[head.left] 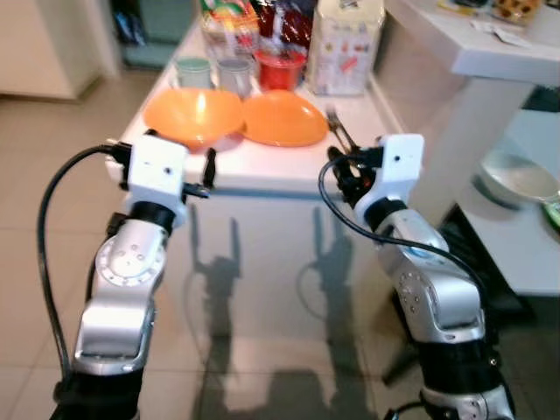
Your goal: Setting the table
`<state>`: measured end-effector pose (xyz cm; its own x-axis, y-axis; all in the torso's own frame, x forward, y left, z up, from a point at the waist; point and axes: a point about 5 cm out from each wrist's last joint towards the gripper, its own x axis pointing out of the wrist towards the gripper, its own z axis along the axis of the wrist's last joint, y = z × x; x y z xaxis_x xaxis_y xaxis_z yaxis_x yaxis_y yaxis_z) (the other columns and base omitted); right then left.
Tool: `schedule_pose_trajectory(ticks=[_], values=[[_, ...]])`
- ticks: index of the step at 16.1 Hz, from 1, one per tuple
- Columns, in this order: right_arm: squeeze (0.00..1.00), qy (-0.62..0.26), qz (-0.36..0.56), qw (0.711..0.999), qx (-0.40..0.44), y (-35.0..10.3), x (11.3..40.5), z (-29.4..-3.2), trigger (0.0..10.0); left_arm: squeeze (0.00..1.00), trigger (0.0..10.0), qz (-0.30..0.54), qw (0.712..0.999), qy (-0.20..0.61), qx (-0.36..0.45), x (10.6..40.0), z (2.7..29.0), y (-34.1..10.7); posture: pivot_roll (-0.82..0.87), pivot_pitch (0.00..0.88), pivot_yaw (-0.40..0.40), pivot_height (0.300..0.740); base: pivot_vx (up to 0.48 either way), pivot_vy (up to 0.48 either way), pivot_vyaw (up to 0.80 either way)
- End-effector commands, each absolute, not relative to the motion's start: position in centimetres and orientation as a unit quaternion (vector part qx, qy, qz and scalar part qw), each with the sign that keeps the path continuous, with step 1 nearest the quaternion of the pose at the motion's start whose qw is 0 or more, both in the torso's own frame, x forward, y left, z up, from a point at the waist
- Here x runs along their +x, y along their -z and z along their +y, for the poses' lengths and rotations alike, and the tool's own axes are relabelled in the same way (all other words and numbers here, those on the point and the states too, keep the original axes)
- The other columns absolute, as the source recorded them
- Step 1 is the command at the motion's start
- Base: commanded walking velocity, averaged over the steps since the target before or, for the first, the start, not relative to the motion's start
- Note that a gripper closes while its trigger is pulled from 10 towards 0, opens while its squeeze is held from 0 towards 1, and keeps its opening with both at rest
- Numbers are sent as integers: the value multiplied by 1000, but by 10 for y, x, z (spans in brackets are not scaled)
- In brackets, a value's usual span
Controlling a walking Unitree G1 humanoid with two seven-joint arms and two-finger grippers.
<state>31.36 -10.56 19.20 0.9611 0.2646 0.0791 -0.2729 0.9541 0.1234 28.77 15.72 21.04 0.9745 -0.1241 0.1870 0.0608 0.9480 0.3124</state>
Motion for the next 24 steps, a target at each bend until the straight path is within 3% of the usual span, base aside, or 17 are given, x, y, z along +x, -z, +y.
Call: schedule_pose_trajectory(ticks=[1,7,8,20,21,22,23,24], values=[[0,-134,-37,988,65,-196,315,-107,10000,0,10000,-106,980,49,159,286,157,-213,116,0,-74,740,390,0,800],[0,-112,-53,985,119,-202,315,-115,10000,0,10000,-110,978,70,164,287,151,-215,111,0,-66,740,392,0,0],[1000,-112,-59,983,130,-205,315,-117,10000,0,10000,-110,978,72,164,287,151,-215,112,0,-65,740,386,0,0],[1000,-101,-60,985,125,-218,319,-122,10000,0,10000,-106,979,82,155,286,150,-215,118,0,-72,740,377,0,0],[914,-74,-44,991,104,-217,323,-126,10000,0,10000,-93,979,109,145,283,146,-214,122,0,-75,740,0,0,0],[914,-70,-42,991,102,-217,323,-127,10000,0,10000,-92,978,115,150,282,144,-214,122,0,-75,740,0,0,0],[0,-47,-27,994,94,-217,327,-132,10000,0,10000,-100,972,142,159,278,138,-214,126,0,-79,740,0,0,0],[0,-34,-14,995,97,-215,330,-136,10000,0,10000,-104,968,158,162,274,134,-214,128,0,-82,740,0,0,0]])
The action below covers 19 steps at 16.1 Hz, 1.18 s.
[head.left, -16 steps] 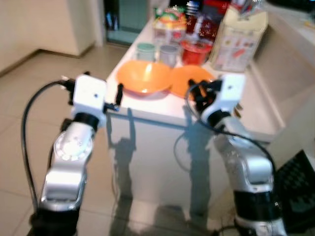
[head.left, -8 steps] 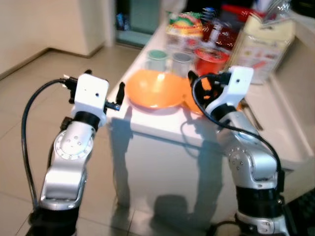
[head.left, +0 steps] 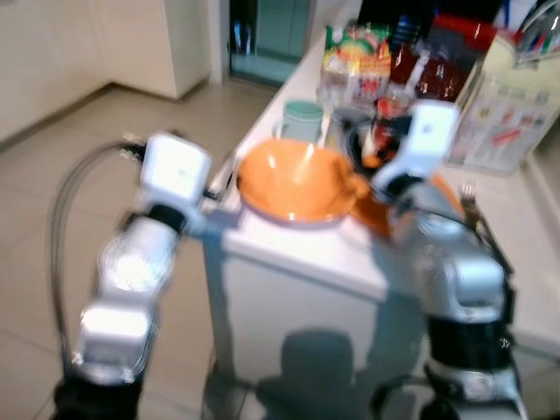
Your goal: Setting the table
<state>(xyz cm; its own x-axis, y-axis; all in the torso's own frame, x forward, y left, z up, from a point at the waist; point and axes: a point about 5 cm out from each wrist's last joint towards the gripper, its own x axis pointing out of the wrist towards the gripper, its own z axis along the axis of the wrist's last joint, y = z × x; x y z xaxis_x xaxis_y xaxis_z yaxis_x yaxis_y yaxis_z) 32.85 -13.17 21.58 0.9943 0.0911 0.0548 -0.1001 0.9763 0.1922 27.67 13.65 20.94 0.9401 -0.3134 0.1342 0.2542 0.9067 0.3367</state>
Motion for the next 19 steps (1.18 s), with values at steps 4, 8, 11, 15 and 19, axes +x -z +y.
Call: schedule_pose_trajectory(ticks=[4,8,11,15,19], values=[[0,-23,10,993,120,-213,336,-138,10000,0,10000,-94,969,163,160,272,135,-211,138,0,-90,740,0,0,0],[1000,-5,40,991,131,-207,349,-141,10000,0,10000,-87,968,169,166,270,135,-210,147,0,-93,740,0,0,0],[1000,-38,74,989,120,-202,374,-131,10000,0,10000,-81,964,182,176,270,134,-210,156,0,-100,740,0,0,0],[992,-45,90,988,115,-203,405,-124,10000,0,10000,-76,962,183,188,264,136,-214,187,0,-125,740,0,0,0],[0,-27,83,991,102,-218,420,-128,10000,0,10000,-69,952,226,194,248,127,-221,210,0,-136,740,0,0,0]])
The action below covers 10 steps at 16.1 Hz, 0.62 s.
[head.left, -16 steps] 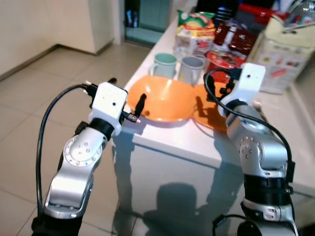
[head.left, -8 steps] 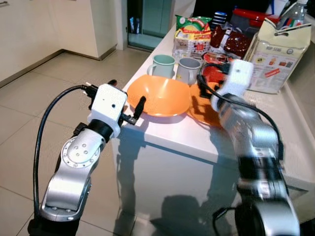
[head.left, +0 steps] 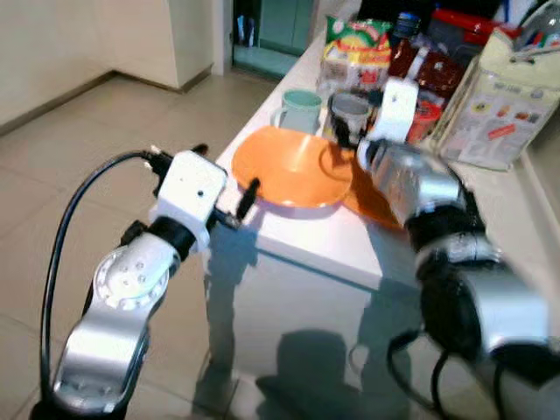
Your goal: Setting the table
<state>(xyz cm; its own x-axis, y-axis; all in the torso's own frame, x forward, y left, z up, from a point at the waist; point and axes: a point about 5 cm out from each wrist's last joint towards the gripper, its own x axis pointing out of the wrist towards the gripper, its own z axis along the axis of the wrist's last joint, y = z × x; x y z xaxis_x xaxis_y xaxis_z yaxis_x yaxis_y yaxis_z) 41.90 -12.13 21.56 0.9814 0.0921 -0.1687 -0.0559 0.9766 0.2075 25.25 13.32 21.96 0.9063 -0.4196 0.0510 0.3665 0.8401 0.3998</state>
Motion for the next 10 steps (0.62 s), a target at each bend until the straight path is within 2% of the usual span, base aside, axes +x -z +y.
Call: schedule_pose_trajectory(ticks=[1,10], values=[[0,-27,84,991,96,-219,421,-127,10000,0,10000,-69,950,234,194,245,125,-223,220,0,-136,740,0,0,0],[0,23,72,994,79,-231,426,-151,10000,0,10000,-63,946,245,203,232,134,-259,288,5,-95,740,0,0,0]])
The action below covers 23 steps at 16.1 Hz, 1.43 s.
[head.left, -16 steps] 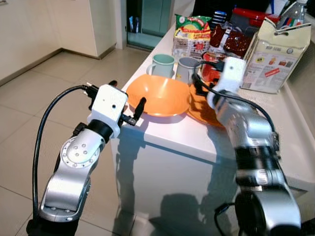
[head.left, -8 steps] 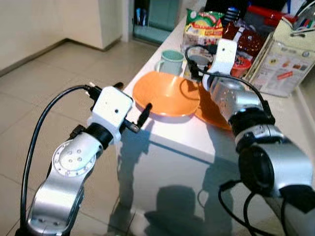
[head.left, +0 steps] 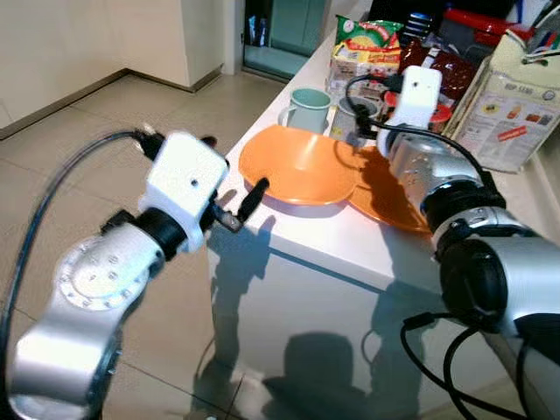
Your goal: Setting the table
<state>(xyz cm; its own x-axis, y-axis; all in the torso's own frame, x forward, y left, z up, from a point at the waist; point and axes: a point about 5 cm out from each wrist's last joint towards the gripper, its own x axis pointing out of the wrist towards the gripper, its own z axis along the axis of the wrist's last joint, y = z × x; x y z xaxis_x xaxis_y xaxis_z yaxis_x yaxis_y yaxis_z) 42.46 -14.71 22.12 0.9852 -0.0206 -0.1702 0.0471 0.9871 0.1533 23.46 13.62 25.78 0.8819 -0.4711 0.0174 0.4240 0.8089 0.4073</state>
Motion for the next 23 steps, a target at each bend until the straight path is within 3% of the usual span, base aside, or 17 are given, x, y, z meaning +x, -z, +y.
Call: schedule_pose_trajectory(ticks=[1,7,19,20,21,22,23], values=[[0,19,69,994,82,-232,426,-152,10000,0,10000,-61,949,238,198,234,138,-265,291,37,-89,740,0,0,0],[0,-5,48,996,77,-241,428,-143,10000,0,10000,-56,951,241,185,228,135,-277,305,144,-112,740,0,0,0],[0,18,36,996,82,-251,430,-145,10000,0,10000,-10,956,216,200,207,154,-278,353,226,-146,740,0,0,0],[0,19,37,995,88,-251,429,-145,8314,0,10000,-9,956,216,201,207,154,-279,353,226,-146,740,0,0,0],[0,18,40,994,102,-249,429,-144,2667,0,10000,-7,955,215,204,207,156,-281,366,232,-147,740,0,0,0],[0,16,40,994,103,-249,429,-143,902,0,10000,-7,955,215,204,207,156,-282,366,232,-147,740,0,0,0],[0,11,40,994,104,-248,429,-142,118,0,10000,-6,955,215,206,207,157,-284,374,239,-146,740,0,0,0]])
